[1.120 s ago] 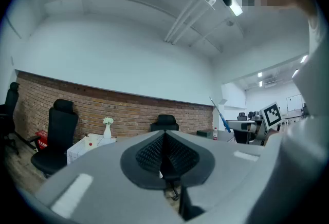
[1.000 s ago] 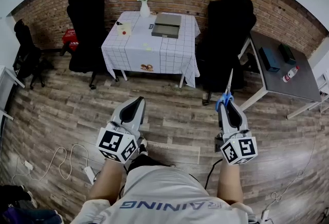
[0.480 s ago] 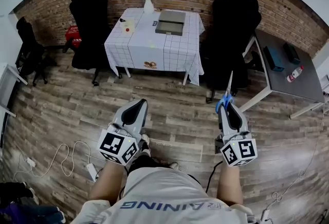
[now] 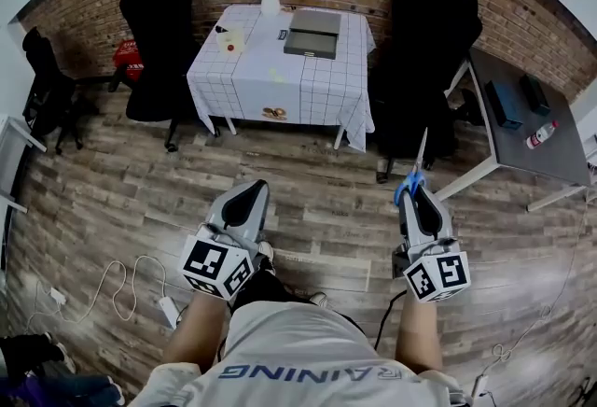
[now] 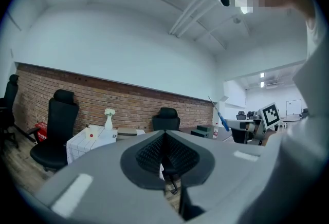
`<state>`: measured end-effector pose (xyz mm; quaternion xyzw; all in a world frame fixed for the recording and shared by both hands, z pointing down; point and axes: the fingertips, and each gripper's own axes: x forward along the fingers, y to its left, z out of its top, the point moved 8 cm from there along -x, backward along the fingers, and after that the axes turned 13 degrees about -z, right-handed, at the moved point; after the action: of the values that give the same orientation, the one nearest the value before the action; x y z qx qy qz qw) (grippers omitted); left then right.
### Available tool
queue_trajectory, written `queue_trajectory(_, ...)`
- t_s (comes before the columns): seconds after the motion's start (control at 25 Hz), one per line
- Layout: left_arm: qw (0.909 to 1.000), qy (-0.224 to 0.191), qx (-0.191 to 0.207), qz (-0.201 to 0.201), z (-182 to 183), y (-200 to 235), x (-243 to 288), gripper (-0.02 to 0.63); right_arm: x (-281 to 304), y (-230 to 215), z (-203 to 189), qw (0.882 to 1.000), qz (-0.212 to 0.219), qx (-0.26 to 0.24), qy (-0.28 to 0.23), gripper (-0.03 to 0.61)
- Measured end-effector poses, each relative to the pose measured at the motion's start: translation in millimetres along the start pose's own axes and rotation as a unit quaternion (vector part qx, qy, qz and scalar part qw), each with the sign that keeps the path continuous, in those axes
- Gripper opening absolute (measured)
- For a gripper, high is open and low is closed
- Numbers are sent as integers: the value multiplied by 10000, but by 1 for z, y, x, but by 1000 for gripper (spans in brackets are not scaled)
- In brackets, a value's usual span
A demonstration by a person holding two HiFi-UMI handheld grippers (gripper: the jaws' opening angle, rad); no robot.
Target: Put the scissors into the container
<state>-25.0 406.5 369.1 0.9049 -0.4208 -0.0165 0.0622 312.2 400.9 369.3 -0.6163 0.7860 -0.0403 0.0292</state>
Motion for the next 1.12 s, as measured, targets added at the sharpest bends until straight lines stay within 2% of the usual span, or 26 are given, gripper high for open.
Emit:
queue_trajectory(0.36, 9994, -91, -90, -311, 16, 102, 42, 2, 89, 35, 13, 9993, -266, -276, 49, 103)
queue_trajectory(0.72, 9979, -65, -160, -623, 40, 217, 60, 2, 179, 97, 28, 9977, -508, -456, 34, 103)
queue_trajectory(0.92, 9975, -115, -184, -674, 47, 257, 67, 2, 214, 124, 28, 9967, -376, -714, 91, 103)
queue_trajectory(1.12, 9980, -77, -239, -576, 43, 284, 73, 2, 253, 127, 26, 9974, -330, -634, 119, 103)
